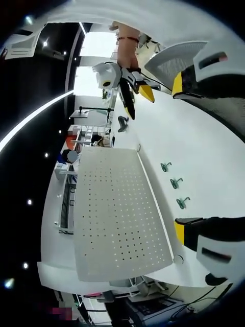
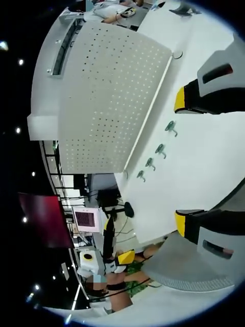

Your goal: Insert the hook assembly into the mounting plate slot until the hook locks in place.

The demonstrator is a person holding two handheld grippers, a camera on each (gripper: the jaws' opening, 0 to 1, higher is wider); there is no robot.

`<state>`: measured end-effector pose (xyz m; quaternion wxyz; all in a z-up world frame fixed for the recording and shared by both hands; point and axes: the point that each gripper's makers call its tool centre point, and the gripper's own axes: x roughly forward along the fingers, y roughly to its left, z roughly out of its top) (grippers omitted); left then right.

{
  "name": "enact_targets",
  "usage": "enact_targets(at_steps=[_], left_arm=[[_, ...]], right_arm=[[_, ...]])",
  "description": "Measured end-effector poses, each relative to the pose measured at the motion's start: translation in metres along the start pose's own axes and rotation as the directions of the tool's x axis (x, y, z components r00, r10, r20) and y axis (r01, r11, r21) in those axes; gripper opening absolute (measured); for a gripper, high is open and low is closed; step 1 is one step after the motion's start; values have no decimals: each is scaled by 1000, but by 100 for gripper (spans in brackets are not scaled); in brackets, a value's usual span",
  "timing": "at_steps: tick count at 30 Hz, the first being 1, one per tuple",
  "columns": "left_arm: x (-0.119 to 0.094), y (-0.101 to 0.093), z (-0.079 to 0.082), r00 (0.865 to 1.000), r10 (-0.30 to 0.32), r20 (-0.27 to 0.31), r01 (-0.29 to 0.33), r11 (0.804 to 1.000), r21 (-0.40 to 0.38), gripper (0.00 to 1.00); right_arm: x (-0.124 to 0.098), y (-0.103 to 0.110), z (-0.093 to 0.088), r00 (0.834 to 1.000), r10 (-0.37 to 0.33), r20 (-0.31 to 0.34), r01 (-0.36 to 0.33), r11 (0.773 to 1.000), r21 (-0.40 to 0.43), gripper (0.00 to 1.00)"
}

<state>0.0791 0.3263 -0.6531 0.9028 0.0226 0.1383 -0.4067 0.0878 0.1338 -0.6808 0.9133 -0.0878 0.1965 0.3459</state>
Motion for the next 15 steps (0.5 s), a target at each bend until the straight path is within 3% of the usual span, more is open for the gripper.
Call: enact_targets(at_steps=[15], left_arm=[[8,14,-6,1000,10,3,-10,1000,-18,97]], right_arm=[[12,-13,2,1000,10,-28,-10,1000,-17,76]])
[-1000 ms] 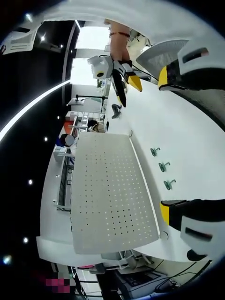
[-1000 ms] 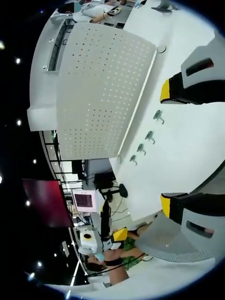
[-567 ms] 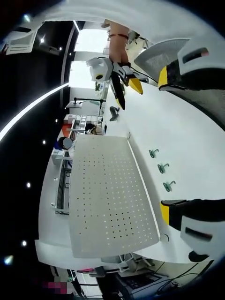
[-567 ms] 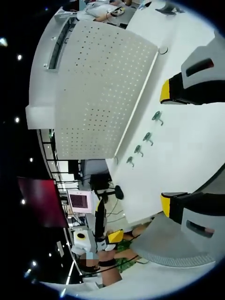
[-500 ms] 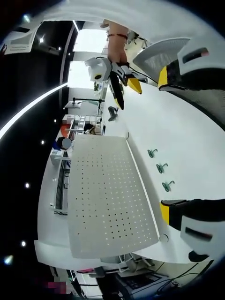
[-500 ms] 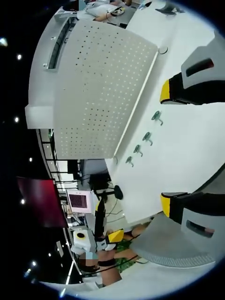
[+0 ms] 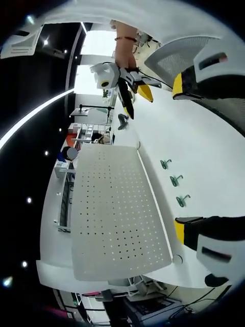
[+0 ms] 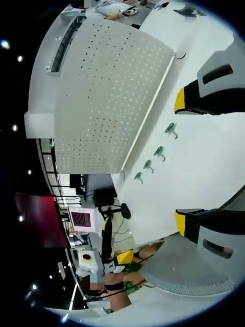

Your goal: Insert the hook assembly into the mounting plate slot until the hook locks in place.

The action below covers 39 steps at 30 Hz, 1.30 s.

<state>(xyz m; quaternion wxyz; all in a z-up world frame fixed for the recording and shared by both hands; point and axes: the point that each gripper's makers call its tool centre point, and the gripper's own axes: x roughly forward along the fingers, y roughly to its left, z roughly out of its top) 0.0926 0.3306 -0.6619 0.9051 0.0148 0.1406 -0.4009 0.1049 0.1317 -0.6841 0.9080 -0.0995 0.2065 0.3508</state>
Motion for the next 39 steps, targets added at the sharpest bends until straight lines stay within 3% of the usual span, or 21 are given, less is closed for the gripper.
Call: enact_targets(at_steps=[8,19,39], left_arm=[[7,0,-5,1000,-7,-7,7,1000,-3,97],[10,-4,-9,1000,-19,-12,19,1000,-8,97],[13,-8,-11,1000,-8,-10,8,1000,-13,97]], right_arm=[[14,-1,-8,998,37,-54,-39,999,-25,74],[34,-6,-9,995,73,-74,-75,996,-37,72],[50,-28,-18,989,80,-122,-87,995,-46,68]])
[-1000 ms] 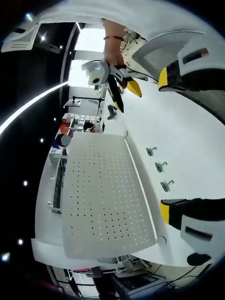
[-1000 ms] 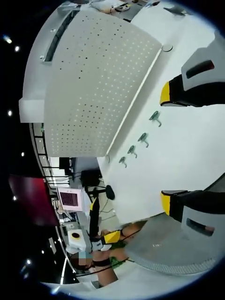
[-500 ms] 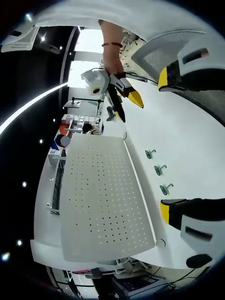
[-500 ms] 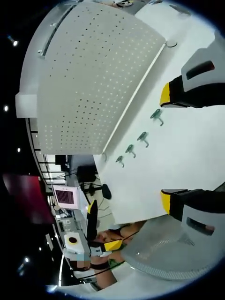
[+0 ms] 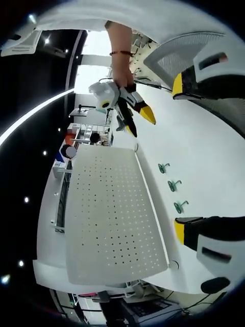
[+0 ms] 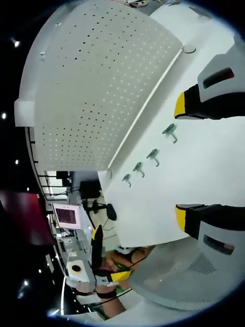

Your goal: Insert the hook assembly into the mounting plate slot until the hook locks in place.

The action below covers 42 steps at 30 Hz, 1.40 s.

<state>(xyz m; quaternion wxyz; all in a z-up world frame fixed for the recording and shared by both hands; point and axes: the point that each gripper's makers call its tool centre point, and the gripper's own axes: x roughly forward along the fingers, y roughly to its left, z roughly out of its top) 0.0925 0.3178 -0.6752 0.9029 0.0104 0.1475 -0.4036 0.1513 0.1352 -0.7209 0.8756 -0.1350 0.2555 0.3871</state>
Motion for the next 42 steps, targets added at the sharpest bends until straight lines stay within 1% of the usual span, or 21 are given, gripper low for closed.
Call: enact_targets(at_steps=[9,13,17,25,30,33,37,40,42], left_arm=[[1,-6,-4,1000,-6,-6,6,1000,-4,98],[1,-7,-7,1000,-8,-18,8,1000,-8,97],[2,-8,-7,1000,-6,-16,6,1000,-11,98],[3,-8,-7,1000,-12,-18,12,1000,-10,97],[3,-7,-7,1000,-12,-12,12,1000,-18,97],[4,-7,-9,999,-15,-28,14,1000,-10,97],[3,-8,-10,1000,-14,-24,14,1000,-19,97],[3,-8,-13,999,-20,-36,20,1000,-18,97],[3,-8,-14,999,-22,-39,21,1000,-18,97]], right_arm=[[9,-3,-9,999,12,-30,-12,1000,3,67],[12,-4,-14,999,18,-45,-17,1000,9,66],[16,-4,-13,999,23,-46,-22,1000,12,65],[24,-12,-10,998,21,-57,-20,1000,17,62],[29,-15,-8,998,30,-59,-29,999,21,62],[32,-17,-9,997,35,-73,-34,999,11,62],[35,-17,-9,996,41,-78,-41,999,1,62],[38,-19,-12,994,45,-103,-47,999,-11,62],[39,-20,-12,994,49,-98,-50,999,-4,61]])
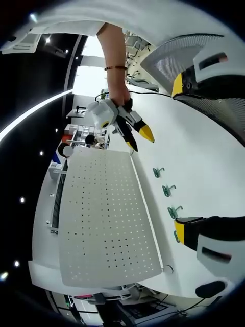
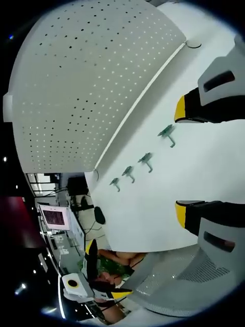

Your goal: Insert the hook assembly into the mounting plate slot until the hook locks in place.

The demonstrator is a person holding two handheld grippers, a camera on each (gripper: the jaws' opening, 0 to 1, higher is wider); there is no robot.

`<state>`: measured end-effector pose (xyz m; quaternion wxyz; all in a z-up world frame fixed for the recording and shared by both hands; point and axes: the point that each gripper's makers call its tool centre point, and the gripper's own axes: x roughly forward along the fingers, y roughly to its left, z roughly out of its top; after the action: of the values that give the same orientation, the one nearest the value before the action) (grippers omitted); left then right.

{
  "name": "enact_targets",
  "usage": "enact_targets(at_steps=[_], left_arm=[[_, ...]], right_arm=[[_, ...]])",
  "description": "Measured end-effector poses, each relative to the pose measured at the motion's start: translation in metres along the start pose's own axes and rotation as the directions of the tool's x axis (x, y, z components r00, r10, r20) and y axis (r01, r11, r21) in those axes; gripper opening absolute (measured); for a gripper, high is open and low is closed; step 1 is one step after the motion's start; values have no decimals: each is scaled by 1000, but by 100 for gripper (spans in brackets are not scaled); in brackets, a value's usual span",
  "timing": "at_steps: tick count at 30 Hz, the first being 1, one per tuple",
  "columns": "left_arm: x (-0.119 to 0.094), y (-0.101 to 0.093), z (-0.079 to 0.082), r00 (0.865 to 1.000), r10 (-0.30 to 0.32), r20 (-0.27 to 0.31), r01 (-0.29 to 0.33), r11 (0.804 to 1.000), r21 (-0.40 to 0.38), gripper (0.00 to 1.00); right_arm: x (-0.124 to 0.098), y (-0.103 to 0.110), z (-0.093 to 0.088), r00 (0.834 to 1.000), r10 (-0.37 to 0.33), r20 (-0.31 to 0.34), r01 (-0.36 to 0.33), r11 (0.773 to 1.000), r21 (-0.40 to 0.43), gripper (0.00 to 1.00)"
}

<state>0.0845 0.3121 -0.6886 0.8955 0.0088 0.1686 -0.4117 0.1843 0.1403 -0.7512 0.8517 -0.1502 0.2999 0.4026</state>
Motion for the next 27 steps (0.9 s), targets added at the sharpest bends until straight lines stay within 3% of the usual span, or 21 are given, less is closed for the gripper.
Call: enact_targets(at_steps=[27], left_arm=[[-1,-5,-5,1000,-20,-15,20,1000,-2,97]], right_arm=[[18,-12,-2,999,14,-43,-14,1000,-7,58]])
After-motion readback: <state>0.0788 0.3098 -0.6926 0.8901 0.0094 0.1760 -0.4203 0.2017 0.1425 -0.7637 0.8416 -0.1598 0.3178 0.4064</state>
